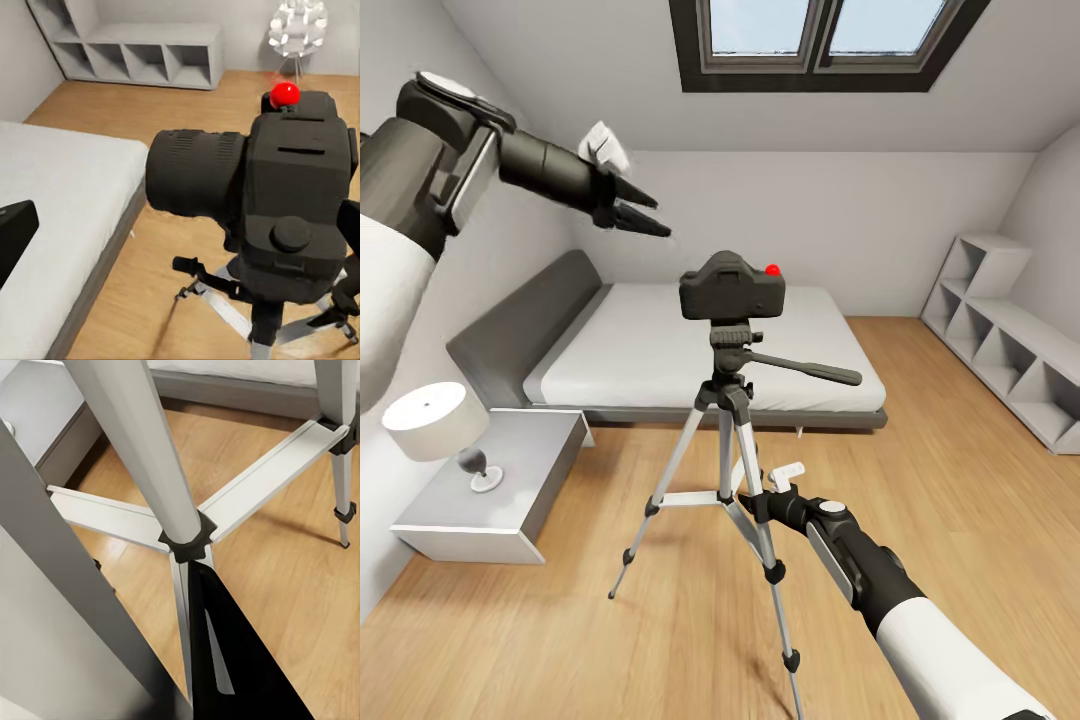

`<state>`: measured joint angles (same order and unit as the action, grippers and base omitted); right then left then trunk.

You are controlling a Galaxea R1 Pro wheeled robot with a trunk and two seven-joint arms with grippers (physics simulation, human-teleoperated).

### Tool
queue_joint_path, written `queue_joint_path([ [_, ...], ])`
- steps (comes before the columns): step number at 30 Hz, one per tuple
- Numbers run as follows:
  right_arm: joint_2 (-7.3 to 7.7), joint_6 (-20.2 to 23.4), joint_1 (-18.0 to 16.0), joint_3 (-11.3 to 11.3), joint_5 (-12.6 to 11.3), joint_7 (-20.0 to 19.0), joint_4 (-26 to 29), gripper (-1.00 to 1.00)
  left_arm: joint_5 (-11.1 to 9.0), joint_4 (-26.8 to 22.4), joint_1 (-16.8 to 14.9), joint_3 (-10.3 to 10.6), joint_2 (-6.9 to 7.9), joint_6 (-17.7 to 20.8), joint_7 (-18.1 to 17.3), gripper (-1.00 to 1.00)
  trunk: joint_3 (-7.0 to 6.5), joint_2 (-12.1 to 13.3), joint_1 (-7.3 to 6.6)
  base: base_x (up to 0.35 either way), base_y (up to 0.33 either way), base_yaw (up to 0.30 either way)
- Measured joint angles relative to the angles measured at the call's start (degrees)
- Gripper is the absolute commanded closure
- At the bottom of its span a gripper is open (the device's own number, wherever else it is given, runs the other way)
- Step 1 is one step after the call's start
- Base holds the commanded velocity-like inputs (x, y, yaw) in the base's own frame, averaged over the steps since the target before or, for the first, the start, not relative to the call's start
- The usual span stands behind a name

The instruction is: Attach the digital camera to the camera tripod in the bedroom.

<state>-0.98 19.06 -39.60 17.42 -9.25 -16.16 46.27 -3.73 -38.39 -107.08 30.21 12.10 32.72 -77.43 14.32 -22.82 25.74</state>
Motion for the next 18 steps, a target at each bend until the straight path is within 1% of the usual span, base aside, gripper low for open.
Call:
queue_joint_path([
  [1,0.0,0.0,0.0,0.0,0.0,0.0,0.0,1.0,0.0,0.1,0.0,-1.9,1.01,1.0,0.7,-1.0,0.0,0.0,0.0,0.0,0.0,0.0],
  [3,0.0,0.0,0.0,0.0,0.0,0.0,0.0,1.0,0.0,0.2,0.0,-3.1,2.02,2.0,1.3,-1.0,0.0,0.0,0.0,0.0,0.0,0.0],
  [5,0.0,0.0,0.0,0.0,0.0,0.0,0.0,1.0,0.0,0.5,0.0,-3.9,3.0,2.9,1.7,-1.0,0.0,0.0,0.0,0.0,0.0,0.0],
  [10,0.0,0.0,0.0,0.0,0.0,0.0,0.0,1.0,0.0,1.4,0.0,-4.9,5.14,3.9,2.3,-1.0,0.0,0.0,0.0,0.0,0.0,0.0],
  [11,0.0,0.0,0.0,0.0,0.0,0.0,0.0,1.0,0.0,1.8,0.1,-4.9,5.5,4.1,2.3,-1.0,0.0,0.0,0.0,0.0,0.0,0.0],
  [12,0.0,0.0,0.0,0.0,0.0,0.0,0.0,1.0,0.1,2.4,0.2,-5.1,6.18,4.2,2.4,-1.0,0.0,0.0,0.0,0.0,0.0,0.0],
  [17,0.0,0.0,0.0,0.0,0.0,0.0,0.0,1.0,0.3,3.8,0.7,-5.2,8.11,4.3,2.8,-1.0,0.0,0.0,0.0,0.0,0.0,0.0],
  [18,0.0,0.1,0.0,0.0,0.0,0.1,0.1,1.0,0.5,4.1,1.5,-5.2,9.03,4.3,3.7,-1.0,0.01,0.0,0.0,0.0,0.0,0.0],
])
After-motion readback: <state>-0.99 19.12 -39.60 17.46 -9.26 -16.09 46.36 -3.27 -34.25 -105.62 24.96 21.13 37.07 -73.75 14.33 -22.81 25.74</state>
